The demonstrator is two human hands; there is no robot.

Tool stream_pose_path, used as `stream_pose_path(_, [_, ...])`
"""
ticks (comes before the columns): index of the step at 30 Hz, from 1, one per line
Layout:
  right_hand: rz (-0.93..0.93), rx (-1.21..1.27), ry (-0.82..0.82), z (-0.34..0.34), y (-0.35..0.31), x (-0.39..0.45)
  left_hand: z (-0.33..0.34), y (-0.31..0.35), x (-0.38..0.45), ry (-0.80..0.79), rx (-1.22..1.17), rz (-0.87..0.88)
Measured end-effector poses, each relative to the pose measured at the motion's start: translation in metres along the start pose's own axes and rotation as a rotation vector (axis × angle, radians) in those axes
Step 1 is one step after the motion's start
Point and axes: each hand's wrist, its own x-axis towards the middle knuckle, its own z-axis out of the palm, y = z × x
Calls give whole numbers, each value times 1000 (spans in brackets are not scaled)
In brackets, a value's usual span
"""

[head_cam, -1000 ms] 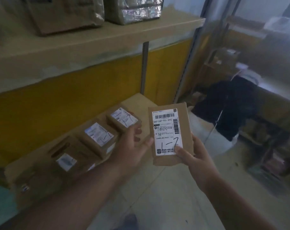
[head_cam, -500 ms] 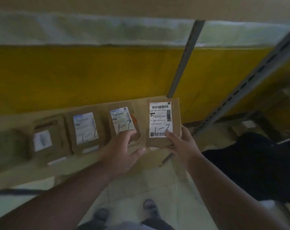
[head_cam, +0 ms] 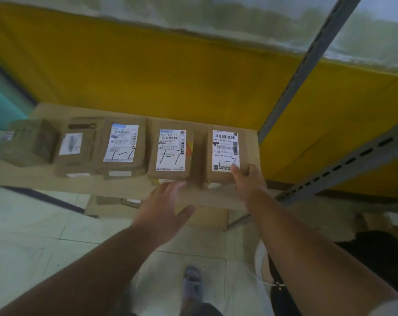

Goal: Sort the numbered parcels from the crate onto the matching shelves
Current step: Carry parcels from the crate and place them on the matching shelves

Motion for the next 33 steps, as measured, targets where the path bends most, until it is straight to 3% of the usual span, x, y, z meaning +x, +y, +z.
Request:
stream_pose_path(6, [-285,-386,140,-9,-14,-74,-22,-11,-31,28,10,-2])
stream_pose_path(12, [-790,-514,-74,43,-70,-200,-77,-72,-99,114,93,-44])
stream_pose_path(18, [-1118,-435,-110,187,-158,-317,-174,-207,-212,268,190,-181])
stream_pose_path(26, [-1438,-369,-322,391,-263,-502,-305,-373,-389,466,304,-580])
stream_pose_path(33, [-1590,-403,-470,534,-358,-573,-390,-493,-423,585,231,-770])
